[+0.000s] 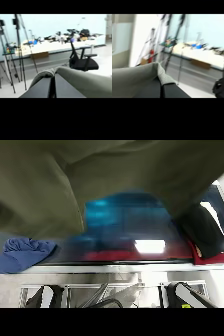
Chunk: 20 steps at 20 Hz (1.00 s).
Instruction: Fold the shirts.
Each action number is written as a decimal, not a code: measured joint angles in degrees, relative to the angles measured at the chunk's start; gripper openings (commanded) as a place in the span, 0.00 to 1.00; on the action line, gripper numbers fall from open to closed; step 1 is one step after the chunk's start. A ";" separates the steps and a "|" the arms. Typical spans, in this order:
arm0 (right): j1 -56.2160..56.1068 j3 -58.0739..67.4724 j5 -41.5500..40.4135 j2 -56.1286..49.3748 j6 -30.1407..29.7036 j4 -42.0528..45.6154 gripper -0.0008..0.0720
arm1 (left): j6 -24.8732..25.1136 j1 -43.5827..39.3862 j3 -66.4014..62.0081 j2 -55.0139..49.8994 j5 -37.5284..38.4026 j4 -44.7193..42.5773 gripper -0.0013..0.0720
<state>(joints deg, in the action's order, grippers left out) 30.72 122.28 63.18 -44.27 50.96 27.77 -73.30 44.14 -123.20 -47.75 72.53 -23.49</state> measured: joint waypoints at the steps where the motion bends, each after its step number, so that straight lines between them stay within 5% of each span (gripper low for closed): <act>1: 0.72 -0.17 0.96 -0.98 0.85 0.04 0.03 | -0.46 -1.31 0.35 -0.96 0.09 -0.48 0.04; 6: -4.50 -13.73 6.49 -8.94 3.32 -2.49 0.03 | 2.58 -19.52 15.47 -8.33 -0.76 -7.08 0.04; 11: -20.81 -36.89 -8.98 -19.37 8.66 18.51 0.03 | 3.17 -39.08 29.07 -24.26 -9.68 -24.57 0.04; 20: -24.39 -38.25 -24.06 -42.82 12.55 28.17 0.03 | 3.26 -43.17 29.73 -52.22 -21.99 -30.80 0.04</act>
<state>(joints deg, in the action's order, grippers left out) 6.33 84.03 39.11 -87.09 63.51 55.94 -70.04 0.97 -93.47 -99.96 50.54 -54.28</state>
